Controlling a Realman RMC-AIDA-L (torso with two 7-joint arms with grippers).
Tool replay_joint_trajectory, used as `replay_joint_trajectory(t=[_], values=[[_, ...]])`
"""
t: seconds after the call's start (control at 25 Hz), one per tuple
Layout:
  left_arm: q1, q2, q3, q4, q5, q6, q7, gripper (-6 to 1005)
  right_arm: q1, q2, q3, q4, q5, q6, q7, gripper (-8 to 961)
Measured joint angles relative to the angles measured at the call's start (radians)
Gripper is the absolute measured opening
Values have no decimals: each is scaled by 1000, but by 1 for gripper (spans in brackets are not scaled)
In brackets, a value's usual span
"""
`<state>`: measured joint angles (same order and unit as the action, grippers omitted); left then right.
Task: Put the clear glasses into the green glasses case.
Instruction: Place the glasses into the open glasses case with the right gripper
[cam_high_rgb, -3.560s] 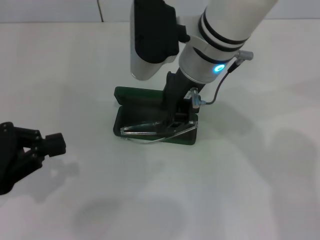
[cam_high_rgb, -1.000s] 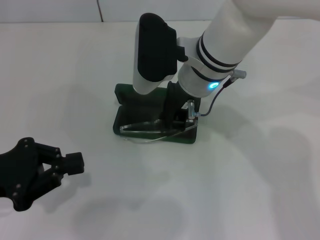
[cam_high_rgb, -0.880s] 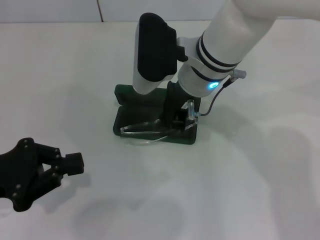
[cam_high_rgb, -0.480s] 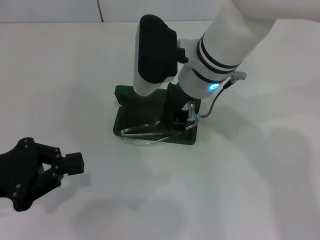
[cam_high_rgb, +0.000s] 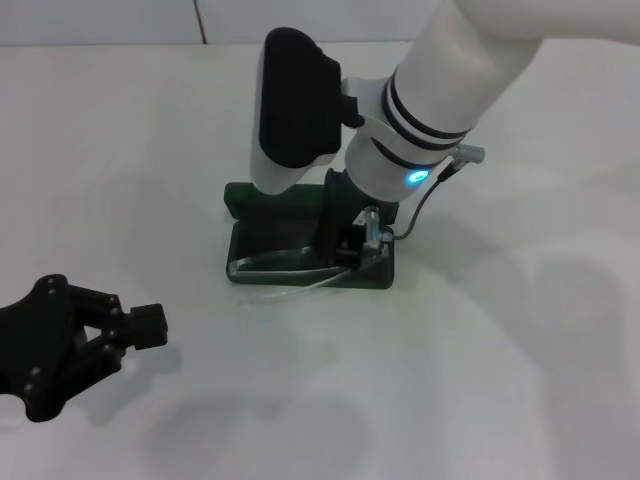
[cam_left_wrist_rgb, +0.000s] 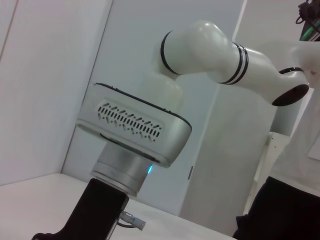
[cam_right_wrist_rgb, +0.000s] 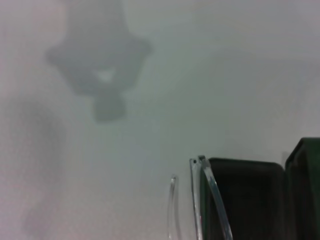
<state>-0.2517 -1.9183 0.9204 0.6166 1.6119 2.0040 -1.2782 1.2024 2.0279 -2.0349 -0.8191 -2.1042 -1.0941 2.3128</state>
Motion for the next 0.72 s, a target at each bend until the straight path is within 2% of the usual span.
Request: replay_joint_trajectory(t=[0.28, 0.72], values=[[-2, 3, 0, 0, 1, 2, -3, 52, -21, 0, -1, -66, -41, -24, 61, 48], [-7, 1, 0, 0, 3, 3, -5, 52, -106, 0, 2, -253, -220, -70, 203, 46]])
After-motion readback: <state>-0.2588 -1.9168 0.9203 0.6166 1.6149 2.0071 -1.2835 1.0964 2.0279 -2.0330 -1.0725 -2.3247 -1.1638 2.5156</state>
